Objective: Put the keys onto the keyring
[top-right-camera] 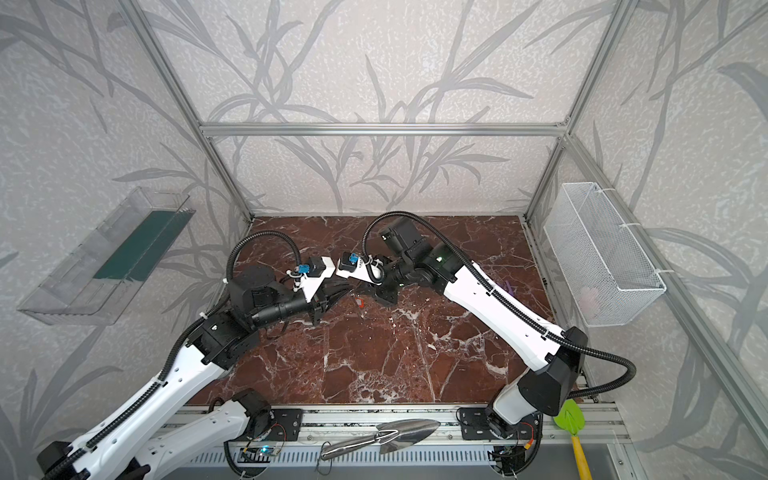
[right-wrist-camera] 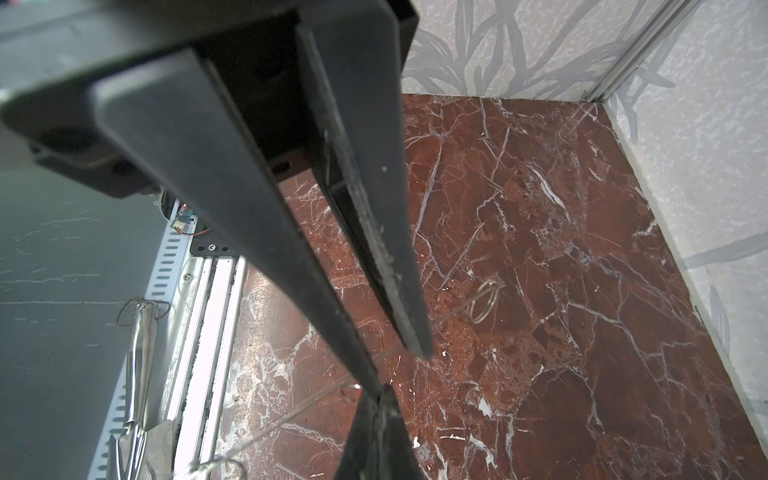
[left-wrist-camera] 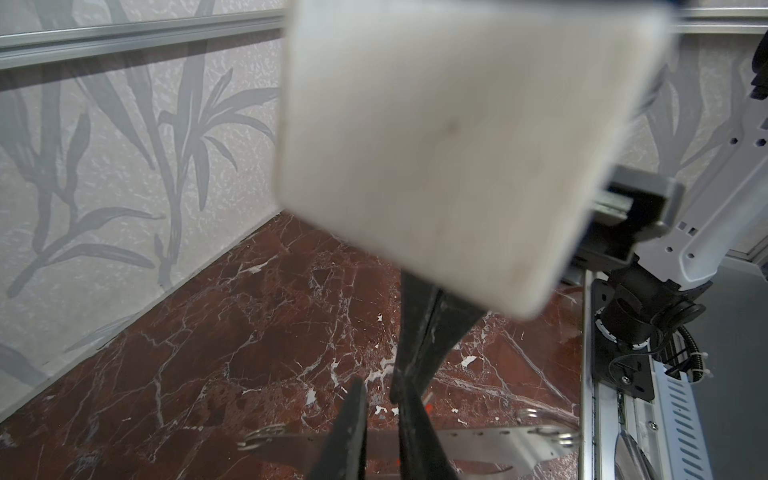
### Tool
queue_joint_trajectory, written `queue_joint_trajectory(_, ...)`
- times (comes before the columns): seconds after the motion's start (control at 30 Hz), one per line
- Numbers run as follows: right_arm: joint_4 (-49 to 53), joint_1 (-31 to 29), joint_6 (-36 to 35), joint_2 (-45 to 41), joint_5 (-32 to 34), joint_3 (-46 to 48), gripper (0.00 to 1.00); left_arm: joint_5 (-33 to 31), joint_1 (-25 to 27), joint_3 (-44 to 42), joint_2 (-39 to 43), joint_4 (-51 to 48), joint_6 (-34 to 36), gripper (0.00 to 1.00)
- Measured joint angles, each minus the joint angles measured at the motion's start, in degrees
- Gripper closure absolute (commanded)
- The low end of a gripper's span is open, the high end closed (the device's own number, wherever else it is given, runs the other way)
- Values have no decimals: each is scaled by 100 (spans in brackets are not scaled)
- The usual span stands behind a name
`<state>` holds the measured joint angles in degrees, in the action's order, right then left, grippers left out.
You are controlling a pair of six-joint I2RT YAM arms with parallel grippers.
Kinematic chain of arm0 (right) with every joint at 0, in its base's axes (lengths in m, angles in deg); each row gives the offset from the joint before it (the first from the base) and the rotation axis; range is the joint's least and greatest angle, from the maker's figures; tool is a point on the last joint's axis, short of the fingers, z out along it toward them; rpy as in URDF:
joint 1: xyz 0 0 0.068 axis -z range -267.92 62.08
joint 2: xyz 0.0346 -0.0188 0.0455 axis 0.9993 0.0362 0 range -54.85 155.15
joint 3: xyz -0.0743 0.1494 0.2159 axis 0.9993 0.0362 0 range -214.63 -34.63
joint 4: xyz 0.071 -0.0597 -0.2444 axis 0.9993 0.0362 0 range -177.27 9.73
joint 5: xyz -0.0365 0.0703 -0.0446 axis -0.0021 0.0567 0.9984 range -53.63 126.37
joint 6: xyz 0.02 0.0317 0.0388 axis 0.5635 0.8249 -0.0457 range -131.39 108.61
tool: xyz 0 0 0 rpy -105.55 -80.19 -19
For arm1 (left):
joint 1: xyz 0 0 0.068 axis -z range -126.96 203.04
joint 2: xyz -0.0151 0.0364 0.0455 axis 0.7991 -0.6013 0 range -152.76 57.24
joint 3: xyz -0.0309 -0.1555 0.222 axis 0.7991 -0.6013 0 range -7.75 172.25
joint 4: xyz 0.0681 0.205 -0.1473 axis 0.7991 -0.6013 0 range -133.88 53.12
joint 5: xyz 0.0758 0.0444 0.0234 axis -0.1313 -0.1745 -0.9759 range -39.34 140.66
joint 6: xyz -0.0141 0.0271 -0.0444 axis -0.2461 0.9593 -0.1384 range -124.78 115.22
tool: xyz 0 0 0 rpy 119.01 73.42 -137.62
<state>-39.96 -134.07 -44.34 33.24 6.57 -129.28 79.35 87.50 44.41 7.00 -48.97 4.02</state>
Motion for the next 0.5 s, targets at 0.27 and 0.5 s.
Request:
queue_joint_trajectory(0.27, 13, 0, 2, 0, 83, 0, 100, 68, 0, 2, -9, -31, 0, 83)
queue_joint_trajectory(0.5, 4, 0, 4, 0, 151, 0, 100, 103, 0, 4, -20, -59, 2, 83)
